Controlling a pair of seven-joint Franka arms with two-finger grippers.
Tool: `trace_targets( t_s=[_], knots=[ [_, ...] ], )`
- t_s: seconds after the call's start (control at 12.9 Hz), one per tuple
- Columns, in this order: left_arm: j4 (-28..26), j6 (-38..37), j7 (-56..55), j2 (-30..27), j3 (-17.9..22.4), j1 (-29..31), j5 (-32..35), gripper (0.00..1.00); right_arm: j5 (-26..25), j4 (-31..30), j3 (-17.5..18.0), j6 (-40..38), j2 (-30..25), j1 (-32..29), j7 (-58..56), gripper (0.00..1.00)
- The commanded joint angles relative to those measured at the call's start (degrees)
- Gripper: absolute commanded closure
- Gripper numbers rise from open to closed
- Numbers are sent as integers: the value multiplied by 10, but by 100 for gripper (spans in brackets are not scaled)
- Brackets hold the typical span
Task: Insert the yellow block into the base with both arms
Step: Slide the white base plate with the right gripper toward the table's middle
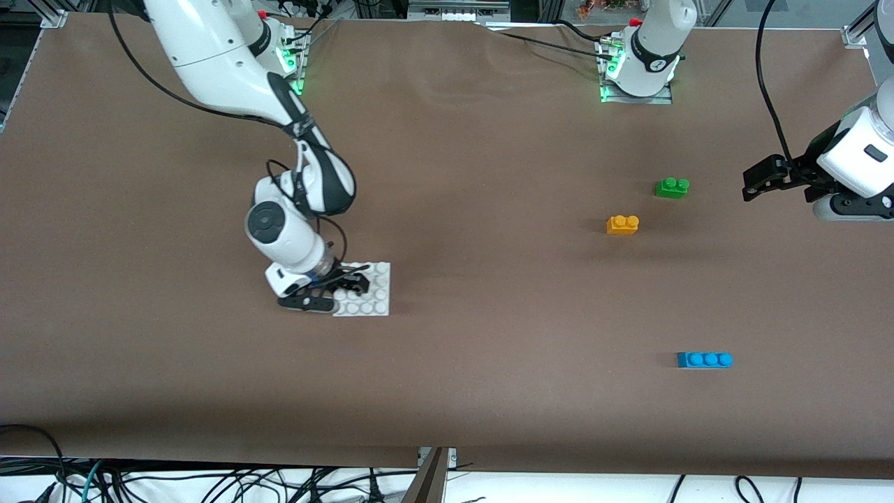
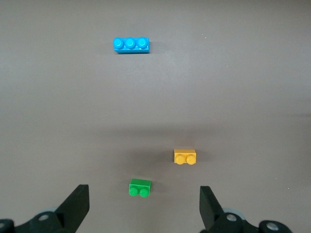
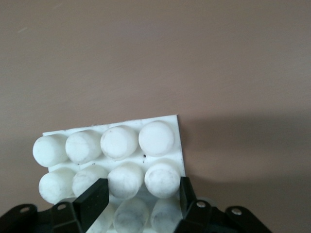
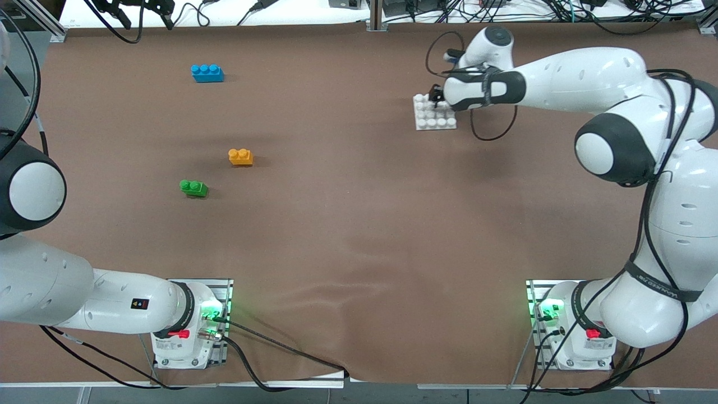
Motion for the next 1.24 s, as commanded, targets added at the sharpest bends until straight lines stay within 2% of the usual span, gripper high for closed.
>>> trace_targets(
  t_s=[0.0,0.15,0.54,0.93,1.16],
  knots=[
    [18,-13,10,7,-1,-1,7,0,13,39,-6,9,38,58,57,38],
    [18,-13,10,7,-2,-1,7,0,13,65,-16,13,57,93,99,38],
    [18,-13,10,6,-2,-1,6,0,13,147,-77,12,121,211,215,38],
    [18,-13,10,7,-1,-1,6,0,13,204,-79,10,155,262,291,38],
    [18,-13,10,7,-2,-1,6,0,12,211,-79,13,159,271,296,38]
  ],
)
